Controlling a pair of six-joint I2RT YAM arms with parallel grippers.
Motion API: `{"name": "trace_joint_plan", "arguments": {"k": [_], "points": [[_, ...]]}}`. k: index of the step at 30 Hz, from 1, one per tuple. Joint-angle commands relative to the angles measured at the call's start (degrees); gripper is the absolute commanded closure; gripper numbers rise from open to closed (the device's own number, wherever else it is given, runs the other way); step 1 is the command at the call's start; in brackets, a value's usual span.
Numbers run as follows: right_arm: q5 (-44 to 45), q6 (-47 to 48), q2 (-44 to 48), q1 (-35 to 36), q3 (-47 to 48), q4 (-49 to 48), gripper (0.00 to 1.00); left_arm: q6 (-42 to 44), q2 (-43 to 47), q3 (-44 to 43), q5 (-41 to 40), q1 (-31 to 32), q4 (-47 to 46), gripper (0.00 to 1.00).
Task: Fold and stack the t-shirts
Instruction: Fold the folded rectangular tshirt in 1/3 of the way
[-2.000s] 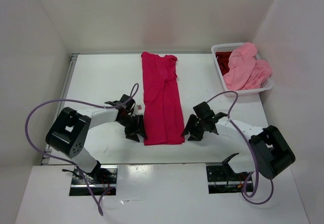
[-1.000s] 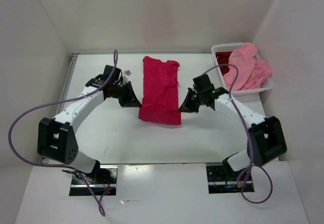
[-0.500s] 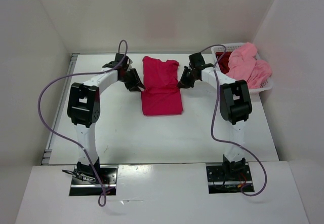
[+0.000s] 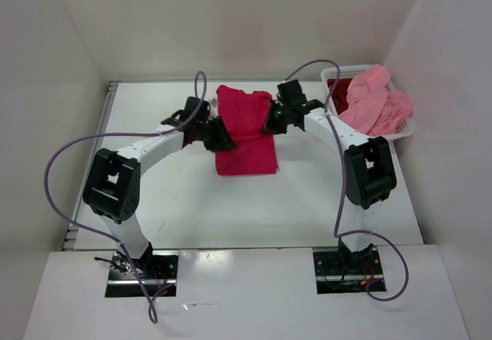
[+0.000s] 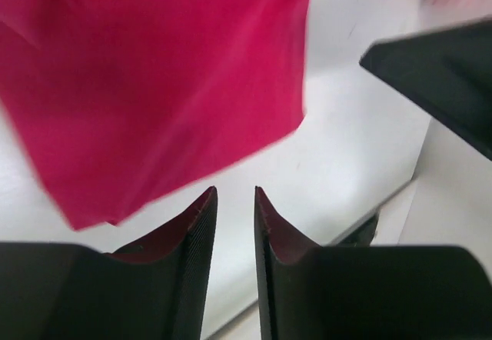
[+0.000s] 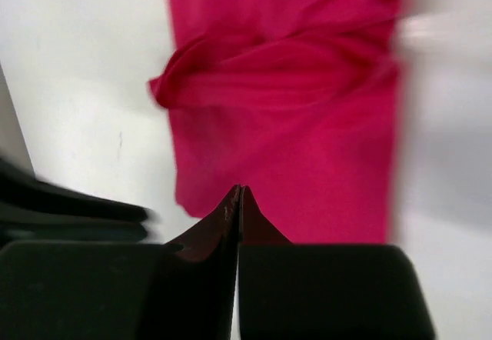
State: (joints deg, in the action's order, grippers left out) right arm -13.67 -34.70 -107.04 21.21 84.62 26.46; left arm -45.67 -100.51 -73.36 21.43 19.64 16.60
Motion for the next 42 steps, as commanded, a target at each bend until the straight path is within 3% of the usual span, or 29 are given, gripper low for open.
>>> {"name": "trace_joint_plan", "arguments": {"k": [1, 7, 19, 23, 25, 28, 29, 32, 39, 42], "points": [[0.4, 0.3, -3.2, 6.1, -0.4, -2.5, 1.0, -2.8, -3.2, 6.2, 0.6, 2.7, -3.8, 0.67], [-0.6, 0.9, -12.6, 8.6, 9.2, -1.8, 1.0, -2.1, -3.7, 7.3, -5.3, 2.7, -5.1, 0.67], [4.6, -0.2, -23.0, 8.6, 17.1, -2.3, 1.0, -3.2, -6.0, 13.7, -5.8, 2.7, -6.9, 0.67], [6.5, -1.5, -26.3, 6.9, 27.5, -3.4, 1.0, -3.2, -4.9, 14.2, -5.8, 2.7, -5.7, 0.67], [7.0, -2.1, -29.3, 6.0, 35.9, -1.0, 1.0, -3.2, -2.8, 14.2, -5.3, 2.7, -4.2, 0.59], [6.5, -2.1, -28.8, 4.8, 39.4, 1.9, 1.0, -2.7, 0.4, 13.0, -5.3, 2.7, -2.6, 0.43], [6.5, -1.5, -27.2, 4.8, 37.5, 1.9, 1.0, -2.7, 1.2, 13.0, -5.3, 2.7, -2.6, 0.35], [5.9, -1.5, -17.8, 4.8, 25.5, -1.4, 0.98, -2.7, 4.1, 13.0, -5.3, 2.7, -1.9, 0.32], [2.0, -5.9, 6.4, 2.5, -10.3, -9.3, 0.92, -2.7, 4.1, 16.2, -2.6, -1.2, -3.1, 0.35], [2.0, -7.2, 10.5, 2.0, -20.8, -10.8, 0.77, -2.7, 2.0, 16.8, -2.1, -1.9, -3.8, 0.38]]}}
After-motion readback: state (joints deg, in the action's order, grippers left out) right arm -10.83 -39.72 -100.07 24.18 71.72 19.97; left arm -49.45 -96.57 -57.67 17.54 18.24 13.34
